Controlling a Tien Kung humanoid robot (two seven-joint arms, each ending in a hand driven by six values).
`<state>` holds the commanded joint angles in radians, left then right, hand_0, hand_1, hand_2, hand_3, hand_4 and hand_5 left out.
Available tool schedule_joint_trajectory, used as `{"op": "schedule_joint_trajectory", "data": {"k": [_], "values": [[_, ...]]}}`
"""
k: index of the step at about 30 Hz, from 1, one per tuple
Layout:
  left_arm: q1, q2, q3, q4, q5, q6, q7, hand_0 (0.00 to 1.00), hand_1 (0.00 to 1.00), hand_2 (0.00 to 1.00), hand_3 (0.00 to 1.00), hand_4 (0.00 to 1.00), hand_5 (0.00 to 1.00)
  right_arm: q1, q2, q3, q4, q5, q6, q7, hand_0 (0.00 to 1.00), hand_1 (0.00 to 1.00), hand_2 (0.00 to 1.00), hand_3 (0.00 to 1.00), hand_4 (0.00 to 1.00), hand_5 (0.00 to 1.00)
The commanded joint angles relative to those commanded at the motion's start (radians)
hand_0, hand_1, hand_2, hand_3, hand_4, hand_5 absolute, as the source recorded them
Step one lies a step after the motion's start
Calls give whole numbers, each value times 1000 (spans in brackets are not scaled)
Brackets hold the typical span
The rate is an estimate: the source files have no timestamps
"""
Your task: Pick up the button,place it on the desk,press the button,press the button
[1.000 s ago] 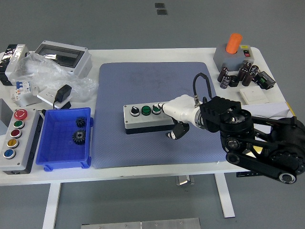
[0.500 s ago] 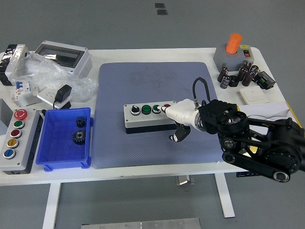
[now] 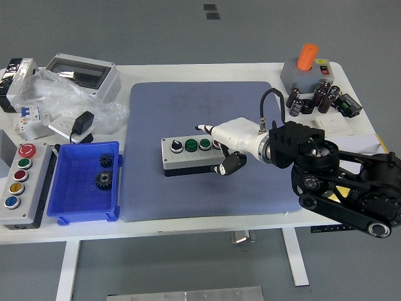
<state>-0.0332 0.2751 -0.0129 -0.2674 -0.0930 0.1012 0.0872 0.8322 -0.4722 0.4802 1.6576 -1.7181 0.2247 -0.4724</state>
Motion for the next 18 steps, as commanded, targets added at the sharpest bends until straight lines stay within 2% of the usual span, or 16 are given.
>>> {"op": "schedule_joint_trajectory", "data": {"k": [2,3,8,9,14,15,18], "values": [[2,-1,7,0,-7,0,2,630,632,577,569,526,114,-15,-12,43,23,19,-46,41,574,530,304,998,732,282],[2,-1,9,1,-10,0,3,630,632,577,569,526,114,-24,-18,67,28,23,-75,65,512,486,284,998,734,278],[4,-3,12,2,-15,1,3,630,632,577,569,526,114,-65,-21,130,6,-17,-179,141,512,486,284,998,734,278],[4,-3,13,2,-15,1,4,630,632,577,569,526,114,-73,-20,138,-1,-26,-192,147,532,503,333,998,893,408],[4,-7,13,2,-13,1,4,630,632,577,569,526,114,-116,-7,181,-26,-66,-246,172,532,503,333,998,893,408],[5,-8,13,2,-13,2,4,630,632,577,569,526,114,-124,-4,190,-30,-70,-255,176,729,803,880,998,977,508],[6,-9,13,2,-14,2,4,630,632,577,569,526,114,-141,1,205,-41,-73,-268,183,729,803,880,998,977,508]]}}
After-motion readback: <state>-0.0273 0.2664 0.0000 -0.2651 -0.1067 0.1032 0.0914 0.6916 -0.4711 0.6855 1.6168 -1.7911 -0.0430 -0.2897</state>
